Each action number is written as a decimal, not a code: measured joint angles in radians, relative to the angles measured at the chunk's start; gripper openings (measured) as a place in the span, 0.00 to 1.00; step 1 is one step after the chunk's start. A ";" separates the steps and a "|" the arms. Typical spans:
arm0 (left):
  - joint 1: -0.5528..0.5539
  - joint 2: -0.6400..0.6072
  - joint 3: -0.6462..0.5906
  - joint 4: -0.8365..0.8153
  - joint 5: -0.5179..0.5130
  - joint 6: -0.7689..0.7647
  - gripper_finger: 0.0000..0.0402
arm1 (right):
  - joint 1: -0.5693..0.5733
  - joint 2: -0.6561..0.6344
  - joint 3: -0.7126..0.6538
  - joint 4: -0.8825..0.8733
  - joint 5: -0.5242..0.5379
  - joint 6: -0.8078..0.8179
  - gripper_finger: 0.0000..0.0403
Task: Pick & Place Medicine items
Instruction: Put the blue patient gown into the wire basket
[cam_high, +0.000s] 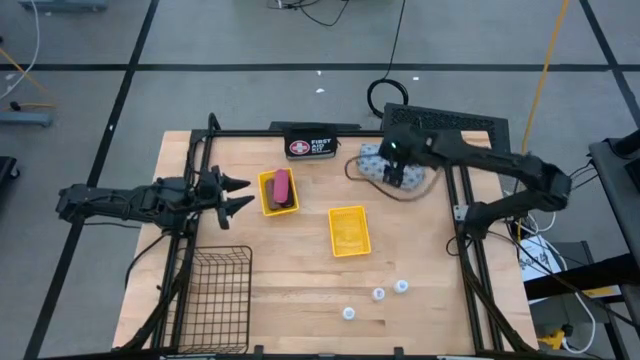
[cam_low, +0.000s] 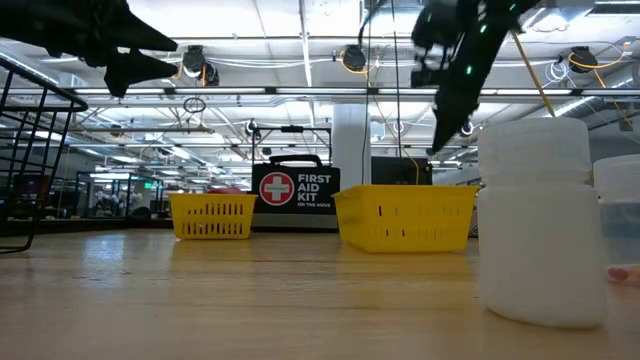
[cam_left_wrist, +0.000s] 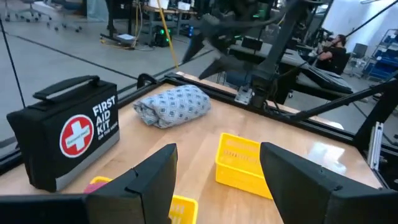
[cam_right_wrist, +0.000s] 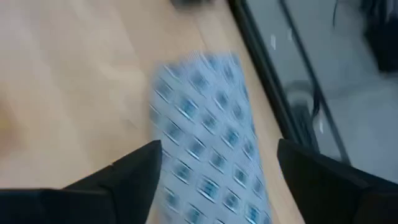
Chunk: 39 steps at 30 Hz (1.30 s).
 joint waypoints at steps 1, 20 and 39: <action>0.000 0.000 0.000 0.000 0.001 -0.005 0.60 | -0.036 0.032 0.002 -0.008 -0.020 -0.018 0.79; 0.000 0.002 0.000 -0.004 0.009 -0.011 0.60 | -0.311 0.491 -0.001 0.087 -0.301 -0.235 0.84; 0.001 0.002 0.000 -0.006 0.008 -0.009 0.60 | -0.310 0.601 0.001 0.122 -0.311 -0.275 0.24</action>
